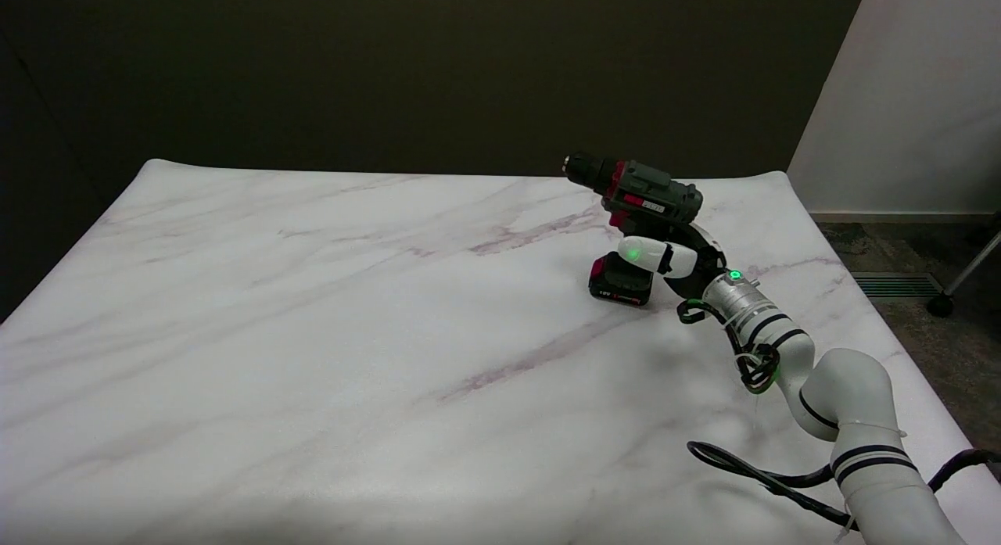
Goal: Pick up the power screwdriver.
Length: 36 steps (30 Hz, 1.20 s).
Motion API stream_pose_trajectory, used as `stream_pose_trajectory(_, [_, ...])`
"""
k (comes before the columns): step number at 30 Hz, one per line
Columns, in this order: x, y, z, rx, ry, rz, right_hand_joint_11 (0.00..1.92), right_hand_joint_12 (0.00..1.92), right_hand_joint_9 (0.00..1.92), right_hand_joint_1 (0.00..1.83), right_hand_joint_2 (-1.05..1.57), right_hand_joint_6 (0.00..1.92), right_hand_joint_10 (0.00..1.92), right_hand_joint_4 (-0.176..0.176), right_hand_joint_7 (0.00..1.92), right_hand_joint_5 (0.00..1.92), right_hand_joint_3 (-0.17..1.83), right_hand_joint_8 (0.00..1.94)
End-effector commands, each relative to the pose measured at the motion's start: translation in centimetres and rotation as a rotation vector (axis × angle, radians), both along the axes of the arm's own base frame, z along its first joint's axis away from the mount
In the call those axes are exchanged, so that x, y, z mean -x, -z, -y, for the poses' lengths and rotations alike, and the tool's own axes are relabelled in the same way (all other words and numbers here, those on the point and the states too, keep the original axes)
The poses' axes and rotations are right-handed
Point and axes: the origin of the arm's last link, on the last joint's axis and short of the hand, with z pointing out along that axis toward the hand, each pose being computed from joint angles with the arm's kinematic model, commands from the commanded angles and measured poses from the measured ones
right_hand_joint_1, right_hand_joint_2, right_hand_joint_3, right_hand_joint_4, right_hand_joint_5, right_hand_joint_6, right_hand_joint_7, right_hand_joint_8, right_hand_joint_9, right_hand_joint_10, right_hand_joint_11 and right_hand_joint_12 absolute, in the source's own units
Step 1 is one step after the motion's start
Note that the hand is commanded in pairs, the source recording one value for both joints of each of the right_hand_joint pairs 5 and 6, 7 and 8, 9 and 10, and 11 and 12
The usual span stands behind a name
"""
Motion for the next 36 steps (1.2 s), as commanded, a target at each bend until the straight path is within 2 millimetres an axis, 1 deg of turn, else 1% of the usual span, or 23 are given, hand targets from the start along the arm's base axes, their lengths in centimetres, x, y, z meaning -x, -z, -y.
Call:
stream_pose_trajectory(1, [0.2,1.2,1.2,-0.033,0.001,0.02,0.09,0.09,0.22,1.11,-0.09,0.3,0.22,-0.176,0.47,0.3,0.48,0.47])
stream_pose_trajectory(8, [0.4,0.7,0.9,-0.019,0.009,0.02,0.07,0.07,0.21,1.11,-0.08,0.3,0.21,-0.176,0.47,0.3,0.48,0.47])
stream_pose_trajectory(16, [0.6,0.4,0.8,-0.006,0.015,0.02,0.0,0.0,0.19,1.11,-0.07,0.29,0.19,-0.176,0.46,0.29,0.49,0.46])
stream_pose_trajectory(19, [1.1,-0.4,0.3,0.021,0.028,0.032,0.0,0.0,0.18,1.11,-0.07,0.29,0.18,-0.176,0.45,0.29,0.49,0.45])
stream_pose_trajectory(24, [1.3,-1.1,0.1,0.039,0.036,0.027,0.0,0.0,0.17,1.11,-0.06,0.29,0.17,-0.176,0.44,0.29,0.49,0.44])
stream_pose_trajectory(36, [1.2,-1.2,0.7,0.039,0.035,0.032,0.0,0.0,0.15,1.11,-0.04,0.28,0.15,-0.176,0.43,0.28,0.49,0.43])
